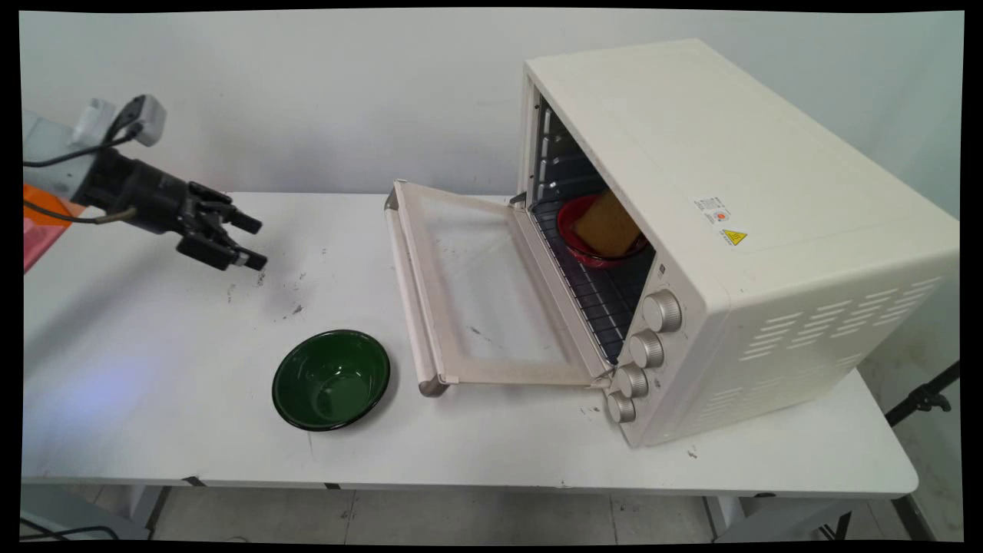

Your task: Close the oven

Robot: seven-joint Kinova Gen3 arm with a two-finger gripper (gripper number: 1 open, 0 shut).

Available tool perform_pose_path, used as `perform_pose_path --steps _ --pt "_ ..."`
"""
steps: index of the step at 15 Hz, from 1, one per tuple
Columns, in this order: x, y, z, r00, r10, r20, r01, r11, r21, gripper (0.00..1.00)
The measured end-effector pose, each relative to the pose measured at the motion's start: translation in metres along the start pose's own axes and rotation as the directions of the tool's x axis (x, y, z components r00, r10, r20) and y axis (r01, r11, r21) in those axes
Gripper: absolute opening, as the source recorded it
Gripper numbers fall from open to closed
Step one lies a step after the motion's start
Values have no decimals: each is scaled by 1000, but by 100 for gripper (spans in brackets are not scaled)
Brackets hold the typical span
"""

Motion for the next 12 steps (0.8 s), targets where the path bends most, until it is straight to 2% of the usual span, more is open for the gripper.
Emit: perform_pose_path --steps 12 --pt "47 19 90 990 140 12 -139 990 -25 100"
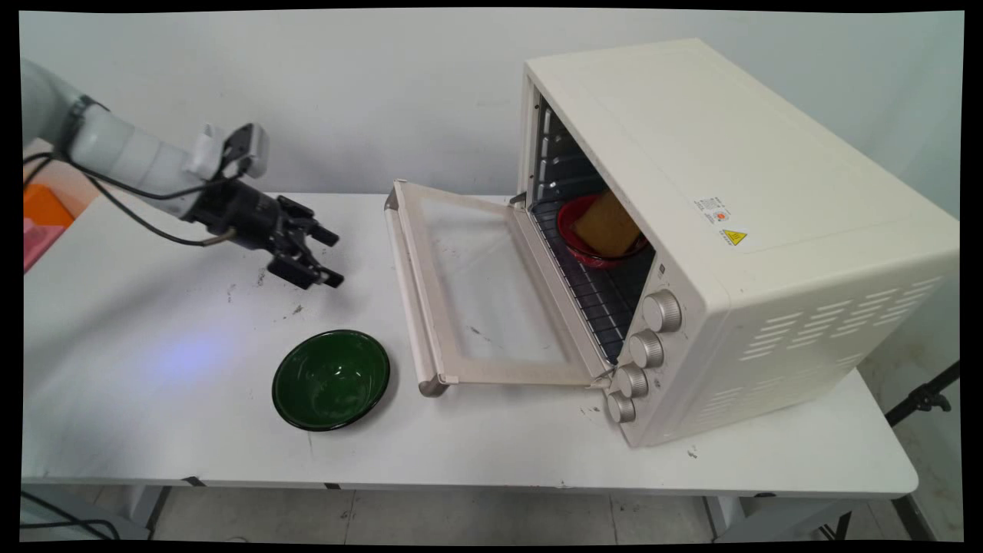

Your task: Close the oven

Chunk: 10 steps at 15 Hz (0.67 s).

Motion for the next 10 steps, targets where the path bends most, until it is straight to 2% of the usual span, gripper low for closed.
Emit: perform_pose_path --steps 3,4,10 --pt "9 3 21 1000 23 5 -23 1000 -7 100" --pt "12 4 30 1000 28 5 -28 1000 -9 0" --pt "26 9 65 999 43 5 -43 999 -15 0"
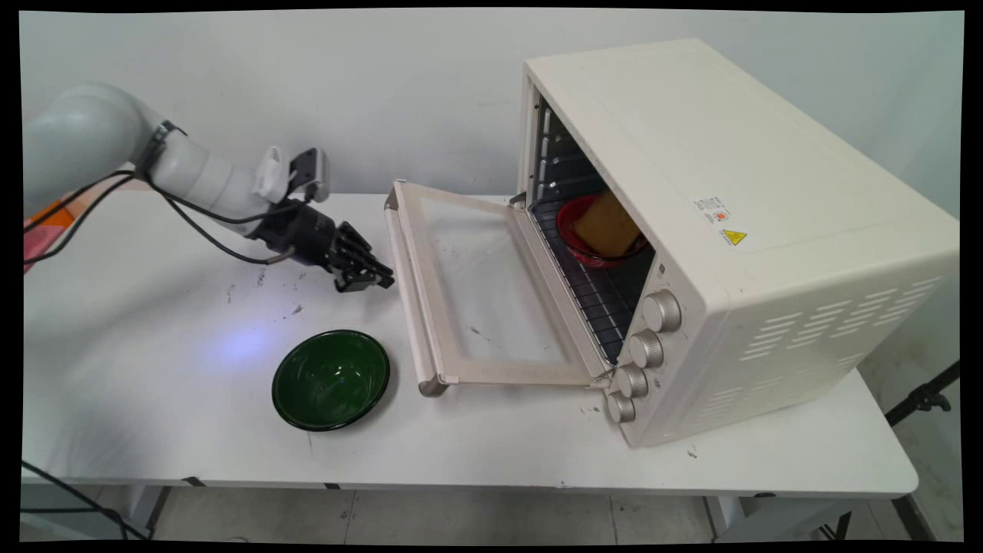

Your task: Close the oven

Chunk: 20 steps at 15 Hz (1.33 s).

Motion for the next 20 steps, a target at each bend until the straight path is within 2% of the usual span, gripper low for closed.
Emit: perform_pose_path --steps 8,20 --pt "12 4 33 1000 5 5 -5 1000 2 0" --pt "20 5 46 1000 -5 -5 5 1000 13 0"
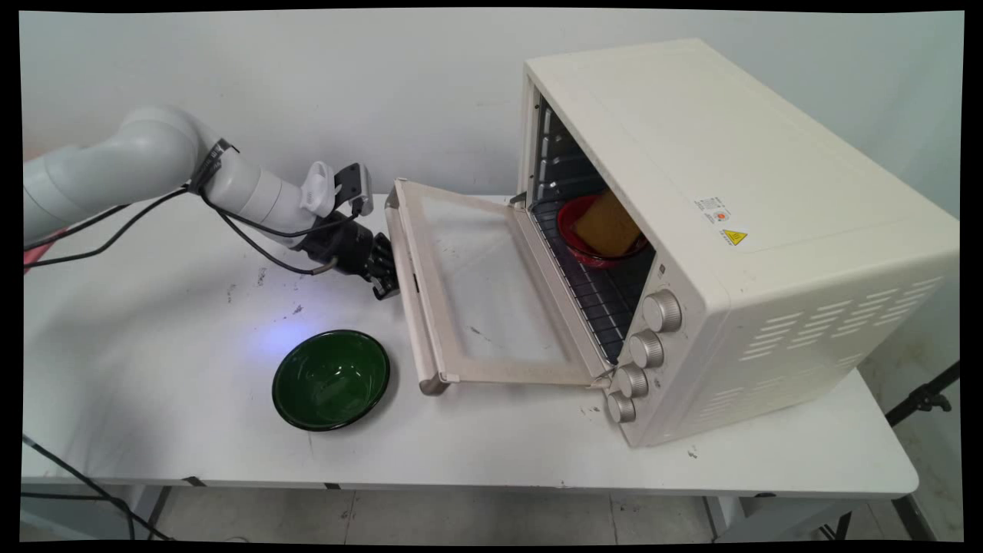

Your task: Close the oven

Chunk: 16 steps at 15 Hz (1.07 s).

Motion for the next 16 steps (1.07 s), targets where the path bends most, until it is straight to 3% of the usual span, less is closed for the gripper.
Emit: perform_pose_path --steps 7,16 --pt "11 -4 -6 999 -24 -34 24 1000 14 0" --pt "52 -10 -24 991 -32 -133 35 999 17 0"
